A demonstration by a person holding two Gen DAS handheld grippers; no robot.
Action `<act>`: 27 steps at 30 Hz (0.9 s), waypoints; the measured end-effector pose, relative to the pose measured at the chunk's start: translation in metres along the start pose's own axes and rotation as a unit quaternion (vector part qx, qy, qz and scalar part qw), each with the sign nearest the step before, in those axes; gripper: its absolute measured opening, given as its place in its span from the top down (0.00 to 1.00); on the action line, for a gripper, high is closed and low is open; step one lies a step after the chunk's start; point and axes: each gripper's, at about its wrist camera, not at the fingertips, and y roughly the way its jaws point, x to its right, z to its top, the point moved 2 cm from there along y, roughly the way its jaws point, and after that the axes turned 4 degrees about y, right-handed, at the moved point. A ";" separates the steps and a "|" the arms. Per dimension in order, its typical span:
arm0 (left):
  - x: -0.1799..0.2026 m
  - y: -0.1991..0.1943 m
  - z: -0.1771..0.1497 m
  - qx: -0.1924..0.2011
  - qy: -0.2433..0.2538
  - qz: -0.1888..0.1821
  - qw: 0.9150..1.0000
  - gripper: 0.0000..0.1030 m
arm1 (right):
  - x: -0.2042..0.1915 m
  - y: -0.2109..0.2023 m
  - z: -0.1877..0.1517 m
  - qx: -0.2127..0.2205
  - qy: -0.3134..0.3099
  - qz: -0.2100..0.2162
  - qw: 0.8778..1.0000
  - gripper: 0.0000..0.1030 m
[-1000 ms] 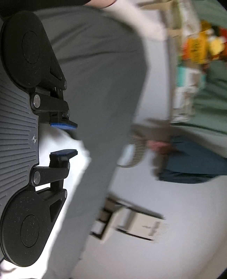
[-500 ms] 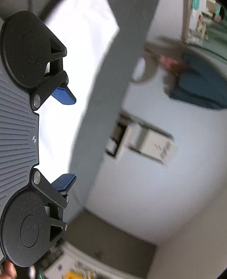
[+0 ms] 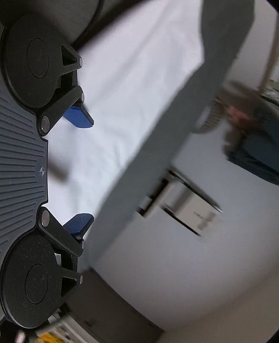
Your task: Fold clothes
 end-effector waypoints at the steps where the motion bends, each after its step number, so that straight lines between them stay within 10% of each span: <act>1: 0.005 0.000 -0.003 0.001 0.002 -0.014 1.000 0.16 | 0.001 0.000 0.002 -0.004 0.007 0.003 1.000 0.00; 21: -0.003 0.059 -0.002 0.010 -0.154 0.081 0.985 0.13 | 0.008 -0.001 0.005 0.021 0.052 0.019 0.998 0.00; 27: 0.005 0.083 0.019 0.016 -0.204 0.057 0.977 0.12 | 0.010 0.000 0.006 0.019 0.057 0.024 0.998 0.00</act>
